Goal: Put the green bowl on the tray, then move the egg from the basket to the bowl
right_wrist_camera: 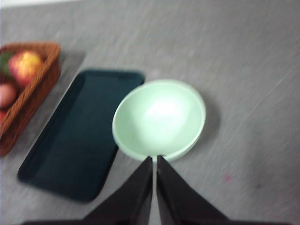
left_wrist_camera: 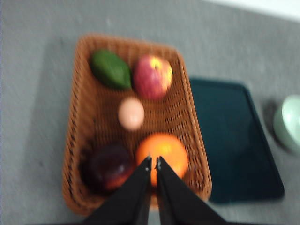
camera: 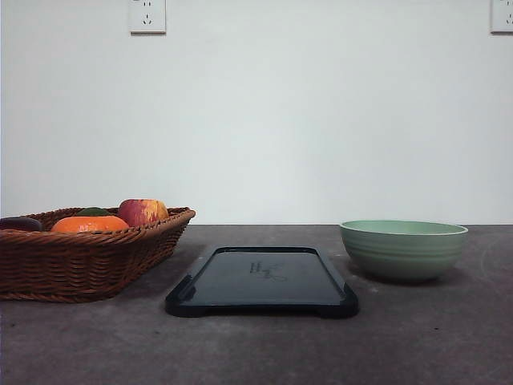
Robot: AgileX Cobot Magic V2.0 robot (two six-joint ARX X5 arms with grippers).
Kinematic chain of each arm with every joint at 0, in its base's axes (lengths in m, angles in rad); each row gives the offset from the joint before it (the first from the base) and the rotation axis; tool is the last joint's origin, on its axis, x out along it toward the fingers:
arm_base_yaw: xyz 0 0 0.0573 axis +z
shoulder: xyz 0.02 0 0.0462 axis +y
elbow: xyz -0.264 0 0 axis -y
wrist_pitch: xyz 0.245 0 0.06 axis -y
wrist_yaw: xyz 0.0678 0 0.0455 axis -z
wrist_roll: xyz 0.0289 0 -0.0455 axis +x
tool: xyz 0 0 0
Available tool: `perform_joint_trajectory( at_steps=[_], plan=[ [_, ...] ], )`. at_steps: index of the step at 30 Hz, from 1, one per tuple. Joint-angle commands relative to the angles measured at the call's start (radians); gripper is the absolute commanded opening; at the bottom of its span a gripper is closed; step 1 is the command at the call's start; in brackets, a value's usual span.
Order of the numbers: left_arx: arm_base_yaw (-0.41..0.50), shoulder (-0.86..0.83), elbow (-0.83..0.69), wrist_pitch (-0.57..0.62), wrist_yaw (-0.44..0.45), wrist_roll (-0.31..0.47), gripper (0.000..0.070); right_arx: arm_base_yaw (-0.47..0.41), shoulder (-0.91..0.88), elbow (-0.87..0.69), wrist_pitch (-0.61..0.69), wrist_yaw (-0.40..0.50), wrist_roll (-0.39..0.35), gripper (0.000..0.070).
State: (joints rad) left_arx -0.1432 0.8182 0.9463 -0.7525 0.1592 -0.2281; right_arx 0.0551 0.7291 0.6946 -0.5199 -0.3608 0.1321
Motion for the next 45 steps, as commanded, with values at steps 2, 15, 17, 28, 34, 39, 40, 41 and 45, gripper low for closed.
perform_joint_trajectory(
  at_steps=[2,15,17,28,34,39,40,41,45],
  plan=[
    [-0.001,0.041,0.034,-0.040,0.019,0.059,0.0007,0.002,0.044,0.025,-0.012,-0.036,-0.017,0.0007],
    [-0.001,0.059,0.035,-0.048,0.027,0.089,0.0425,0.002,0.078,0.026,-0.013,-0.058,-0.014,0.0393],
    [-0.001,0.059,0.035,-0.047,0.027,0.089,0.0425,0.002,0.080,0.029,-0.014,-0.058,0.001,0.0390],
    [-0.001,0.059,0.035,-0.037,0.027,0.080,0.0425,0.002,0.265,0.235,-0.177,-0.023,0.050,0.0316],
    [-0.001,0.059,0.035,-0.037,0.027,0.055,0.0425,0.001,0.431,0.368,-0.245,-0.022,0.042,0.0319],
    [-0.001,0.059,0.035,-0.037,0.027,0.035,0.0425,0.001,0.552,0.444,-0.237,0.026,0.035,0.0320],
    [-0.001,0.059,0.035,-0.037,0.027,0.035,0.0425,0.001,0.570,0.453,-0.234,0.030,0.035,0.0321],
    [-0.001,0.059,0.035,-0.037,0.027,0.035,0.0425,0.001,0.591,0.461,-0.227,0.031,0.035,0.0321],
    [-0.001,0.059,0.035,-0.036,0.027,0.035,0.0425,0.001,0.668,0.478,-0.209,0.030,0.035,0.0321]
  ],
)
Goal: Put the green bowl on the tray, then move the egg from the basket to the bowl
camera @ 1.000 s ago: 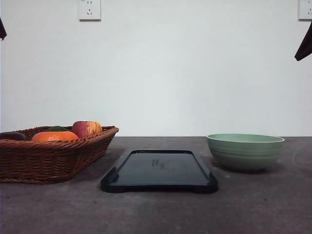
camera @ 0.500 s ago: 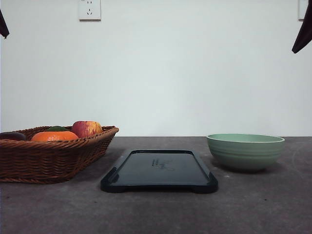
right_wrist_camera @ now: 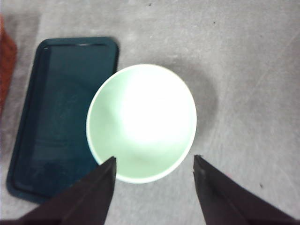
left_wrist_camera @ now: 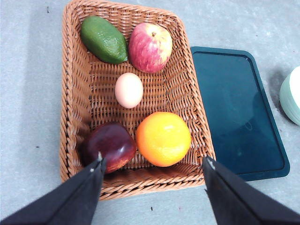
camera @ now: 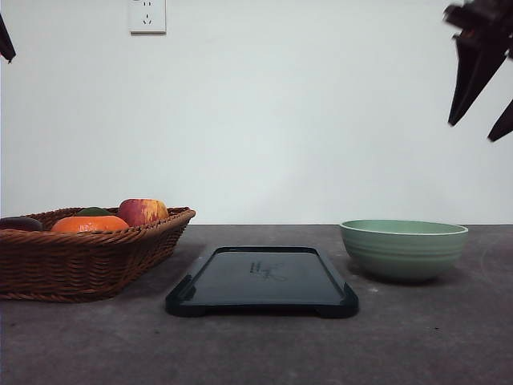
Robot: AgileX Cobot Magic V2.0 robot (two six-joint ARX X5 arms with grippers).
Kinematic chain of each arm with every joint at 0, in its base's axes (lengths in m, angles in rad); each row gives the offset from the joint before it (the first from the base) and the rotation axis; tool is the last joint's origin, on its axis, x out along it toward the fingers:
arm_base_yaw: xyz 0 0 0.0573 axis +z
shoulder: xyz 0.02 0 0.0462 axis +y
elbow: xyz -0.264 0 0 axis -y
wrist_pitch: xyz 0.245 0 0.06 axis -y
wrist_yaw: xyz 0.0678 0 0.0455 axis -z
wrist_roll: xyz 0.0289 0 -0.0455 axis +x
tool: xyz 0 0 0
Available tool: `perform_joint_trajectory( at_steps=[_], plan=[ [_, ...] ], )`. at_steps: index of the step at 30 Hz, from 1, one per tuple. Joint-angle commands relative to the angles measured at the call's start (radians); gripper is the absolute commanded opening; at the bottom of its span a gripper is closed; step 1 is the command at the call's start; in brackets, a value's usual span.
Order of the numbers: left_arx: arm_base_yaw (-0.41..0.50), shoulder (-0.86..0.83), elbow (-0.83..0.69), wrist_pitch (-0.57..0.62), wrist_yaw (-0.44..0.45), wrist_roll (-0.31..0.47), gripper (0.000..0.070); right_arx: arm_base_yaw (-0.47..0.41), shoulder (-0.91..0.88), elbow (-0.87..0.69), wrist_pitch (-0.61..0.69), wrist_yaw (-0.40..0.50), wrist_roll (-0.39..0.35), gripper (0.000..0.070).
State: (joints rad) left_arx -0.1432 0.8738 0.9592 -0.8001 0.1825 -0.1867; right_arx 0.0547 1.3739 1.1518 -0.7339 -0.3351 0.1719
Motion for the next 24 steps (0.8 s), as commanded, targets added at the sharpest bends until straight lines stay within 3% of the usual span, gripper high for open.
perform_joint_trajectory(
  at_steps=[1,24],
  plan=[
    [-0.001,0.003,0.022,0.013,0.003,-0.006,0.0425,0.002,0.042,0.022,0.010,0.004,-0.005,0.0321],
    [-0.001,0.003,0.022,0.014,0.003,-0.006,0.0425,0.002,0.335,0.022,0.107,0.029,-0.002,0.0298]
  ],
)
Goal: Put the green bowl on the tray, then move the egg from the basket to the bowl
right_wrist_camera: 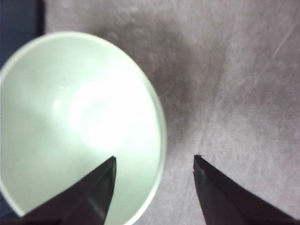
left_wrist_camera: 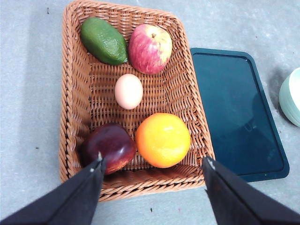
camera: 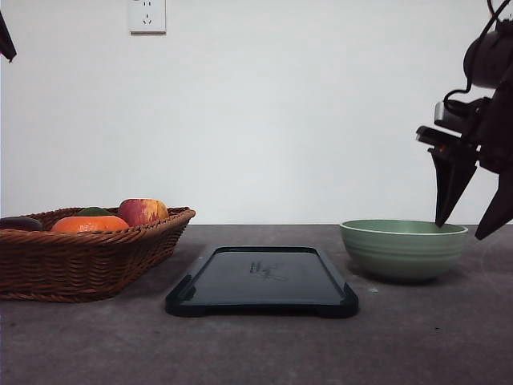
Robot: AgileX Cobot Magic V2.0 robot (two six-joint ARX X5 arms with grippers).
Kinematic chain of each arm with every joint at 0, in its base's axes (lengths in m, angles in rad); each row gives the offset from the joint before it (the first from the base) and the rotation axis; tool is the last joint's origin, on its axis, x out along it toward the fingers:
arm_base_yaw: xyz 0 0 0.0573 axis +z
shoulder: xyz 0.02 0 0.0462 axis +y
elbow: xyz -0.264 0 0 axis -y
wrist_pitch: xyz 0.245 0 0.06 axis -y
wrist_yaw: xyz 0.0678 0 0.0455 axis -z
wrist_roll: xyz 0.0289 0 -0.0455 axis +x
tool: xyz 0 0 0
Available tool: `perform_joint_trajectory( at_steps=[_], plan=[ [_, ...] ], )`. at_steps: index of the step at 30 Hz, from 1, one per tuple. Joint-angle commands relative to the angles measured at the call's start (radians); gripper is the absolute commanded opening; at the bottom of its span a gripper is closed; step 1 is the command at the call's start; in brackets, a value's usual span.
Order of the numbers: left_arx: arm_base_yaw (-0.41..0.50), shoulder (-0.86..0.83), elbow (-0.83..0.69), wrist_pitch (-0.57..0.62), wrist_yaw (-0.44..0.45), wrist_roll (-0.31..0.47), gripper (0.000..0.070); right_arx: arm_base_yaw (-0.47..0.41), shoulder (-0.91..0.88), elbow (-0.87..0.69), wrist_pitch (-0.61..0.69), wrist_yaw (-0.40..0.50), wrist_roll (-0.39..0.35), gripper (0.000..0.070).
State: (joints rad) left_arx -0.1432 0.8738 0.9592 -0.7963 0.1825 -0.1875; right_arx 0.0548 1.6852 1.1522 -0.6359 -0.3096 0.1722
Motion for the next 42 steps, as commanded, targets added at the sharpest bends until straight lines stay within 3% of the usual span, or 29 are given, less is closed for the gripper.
perform_joint_trajectory(
  at_steps=[1,4,6,15,24,27,42],
  plan=[
    [-0.001,0.003,0.022,0.010,0.003,-0.005,0.0425,0.002,0.029,0.021,0.010,0.004,-0.003,0.0259],
    [-0.001,0.003,0.022,0.010,0.004,-0.005,0.0425,0.002,0.039,0.021,0.012,0.003,-0.003,0.0071],
    [-0.001,0.003,0.022,0.009,0.003,-0.005,0.0425,0.002,0.039,0.021,0.012,0.003,-0.002,0.0002],
    [-0.001,0.003,0.022,0.010,0.003,-0.005,0.0425,0.013,0.011,0.089,-0.129,-0.005,-0.034,0.0000],
    [-0.001,0.003,0.022,0.009,0.003,-0.005,0.0425,0.135,0.003,0.302,-0.287,0.041,-0.075,0.0000],
    [-0.001,0.003,0.022,0.009,0.003,-0.005,0.0425,0.191,0.010,0.347,-0.290,0.080,-0.071,0.0000],
    [-0.001,0.003,0.022,0.008,0.003,-0.005,0.0425,0.380,0.180,0.384,-0.172,0.082,-0.026,0.0000]
  ],
)
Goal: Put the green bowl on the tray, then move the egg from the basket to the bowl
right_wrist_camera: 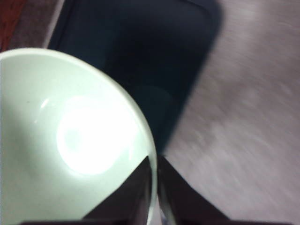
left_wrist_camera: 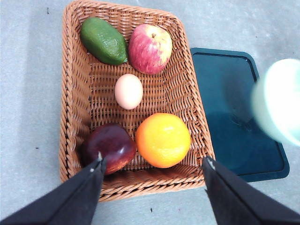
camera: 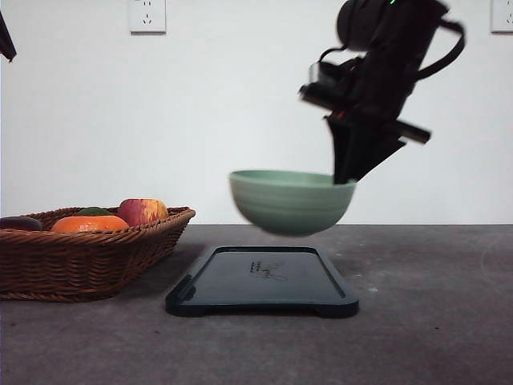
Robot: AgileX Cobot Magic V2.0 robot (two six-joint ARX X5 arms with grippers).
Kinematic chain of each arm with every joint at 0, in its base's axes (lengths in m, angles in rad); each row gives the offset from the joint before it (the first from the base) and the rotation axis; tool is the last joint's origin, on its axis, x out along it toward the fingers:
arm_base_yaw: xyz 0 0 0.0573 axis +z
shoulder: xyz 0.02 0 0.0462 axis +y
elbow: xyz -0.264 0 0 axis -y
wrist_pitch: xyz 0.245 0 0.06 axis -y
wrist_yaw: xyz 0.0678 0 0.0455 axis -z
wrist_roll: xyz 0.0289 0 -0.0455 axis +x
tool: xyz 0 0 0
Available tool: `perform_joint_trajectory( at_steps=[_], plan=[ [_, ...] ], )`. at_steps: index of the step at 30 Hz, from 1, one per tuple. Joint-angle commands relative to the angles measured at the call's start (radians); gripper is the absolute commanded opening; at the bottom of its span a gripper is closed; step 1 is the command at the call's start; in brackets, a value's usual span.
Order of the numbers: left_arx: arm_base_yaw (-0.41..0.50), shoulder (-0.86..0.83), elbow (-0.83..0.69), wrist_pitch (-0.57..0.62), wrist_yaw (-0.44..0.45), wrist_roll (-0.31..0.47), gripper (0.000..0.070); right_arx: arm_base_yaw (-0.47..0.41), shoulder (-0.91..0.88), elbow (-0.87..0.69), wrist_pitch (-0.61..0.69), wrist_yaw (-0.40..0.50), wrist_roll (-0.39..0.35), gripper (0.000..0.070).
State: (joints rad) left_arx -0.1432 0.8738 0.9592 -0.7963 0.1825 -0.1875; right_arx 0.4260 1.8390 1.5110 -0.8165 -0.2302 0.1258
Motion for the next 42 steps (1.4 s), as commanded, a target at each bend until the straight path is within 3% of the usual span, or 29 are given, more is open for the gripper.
perform_joint_trajectory(
  at_steps=[1,16,18,21,25,30,36,42],
  plan=[
    [-0.001,0.003,0.022,0.007,0.003,-0.005,0.0425,0.014,0.043,0.032,0.012,0.002,0.023,0.0000],
    [-0.001,0.003,0.022,0.002,0.003,-0.005,0.0425,0.036,0.171,0.121,0.038,0.003,0.031,0.0004],
    [-0.001,0.003,0.022,0.002,0.003,-0.005,0.0425,0.036,0.171,0.121,0.037,0.003,0.031,0.0040],
    [-0.001,0.003,0.022,0.001,0.003,-0.005,0.0425,0.036,0.171,0.121,0.034,0.003,0.031,0.0163],
    [-0.001,0.003,0.022,0.000,0.003,-0.005,0.0425,0.036,0.168,0.124,0.031,0.003,0.032,0.0183],
    [-0.001,0.003,0.022,0.007,0.003,-0.005,0.0425,0.028,0.119,0.133,0.013,0.011,0.030,0.0183],
    [-0.001,0.004,0.022,0.009,0.003,-0.005,0.0425,0.030,0.011,0.125,-0.018,0.127,0.014,0.0183],
    [-0.001,0.004,0.022,0.008,0.003,-0.005,0.0425,0.031,-0.124,-0.065,0.166,0.153,0.014,0.0183]
  ],
)
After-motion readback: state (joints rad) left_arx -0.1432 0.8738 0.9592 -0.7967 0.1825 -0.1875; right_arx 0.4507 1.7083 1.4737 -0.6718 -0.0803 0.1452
